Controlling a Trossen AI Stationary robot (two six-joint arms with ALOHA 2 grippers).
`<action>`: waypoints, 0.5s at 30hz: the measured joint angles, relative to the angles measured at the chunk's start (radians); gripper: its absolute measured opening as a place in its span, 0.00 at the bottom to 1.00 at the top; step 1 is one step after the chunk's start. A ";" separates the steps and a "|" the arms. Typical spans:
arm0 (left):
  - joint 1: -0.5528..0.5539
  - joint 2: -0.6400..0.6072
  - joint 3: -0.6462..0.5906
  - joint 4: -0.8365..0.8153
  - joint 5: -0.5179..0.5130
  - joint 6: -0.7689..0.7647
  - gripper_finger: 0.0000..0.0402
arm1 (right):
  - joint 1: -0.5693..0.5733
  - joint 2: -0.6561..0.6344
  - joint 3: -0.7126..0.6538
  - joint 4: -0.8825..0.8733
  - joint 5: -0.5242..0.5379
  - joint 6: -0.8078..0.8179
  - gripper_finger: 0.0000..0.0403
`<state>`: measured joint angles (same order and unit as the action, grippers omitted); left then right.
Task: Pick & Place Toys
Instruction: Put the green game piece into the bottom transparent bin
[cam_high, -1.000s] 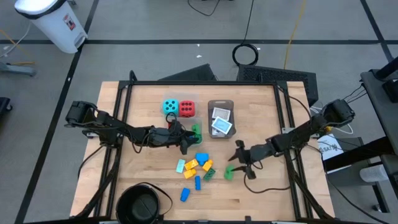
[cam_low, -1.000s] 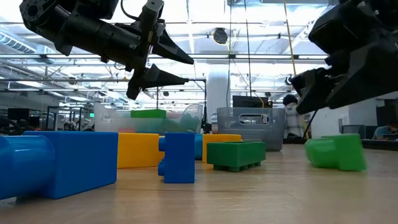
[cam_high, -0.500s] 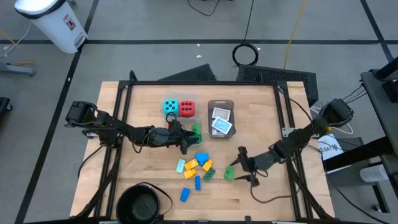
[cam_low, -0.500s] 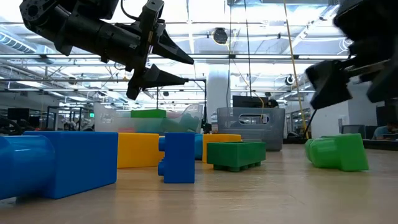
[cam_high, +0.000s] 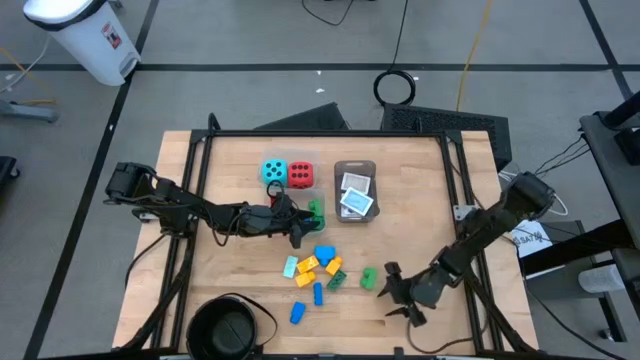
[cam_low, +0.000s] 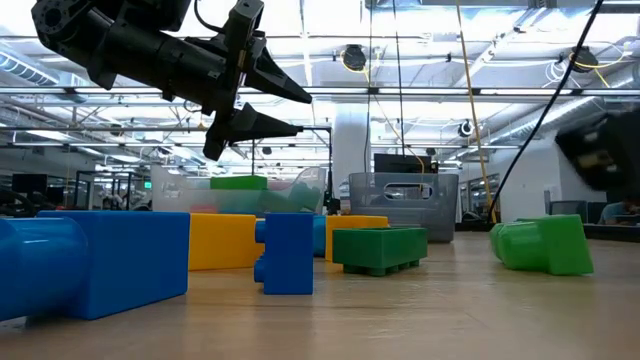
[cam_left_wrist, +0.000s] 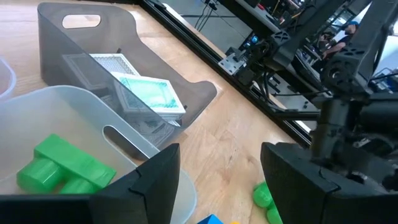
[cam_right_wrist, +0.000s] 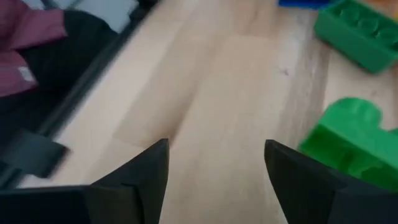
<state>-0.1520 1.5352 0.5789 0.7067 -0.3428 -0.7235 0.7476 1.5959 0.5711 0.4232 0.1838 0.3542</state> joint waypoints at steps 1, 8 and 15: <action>0.000 0.000 0.000 0.000 0.000 0.000 0.57 | -0.013 0.017 0.008 -0.002 -0.002 -0.005 0.58; 0.000 0.000 0.000 -0.001 0.000 0.000 0.57 | -0.127 0.083 0.061 0.049 0.002 -0.117 0.56; 0.000 0.000 0.000 -0.008 0.000 0.001 0.57 | -0.165 0.029 0.094 0.027 0.001 -0.270 0.56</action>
<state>-0.1524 1.5352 0.5789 0.6983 -0.3426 -0.7227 0.5822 1.6251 0.6650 0.4500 0.1847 0.0846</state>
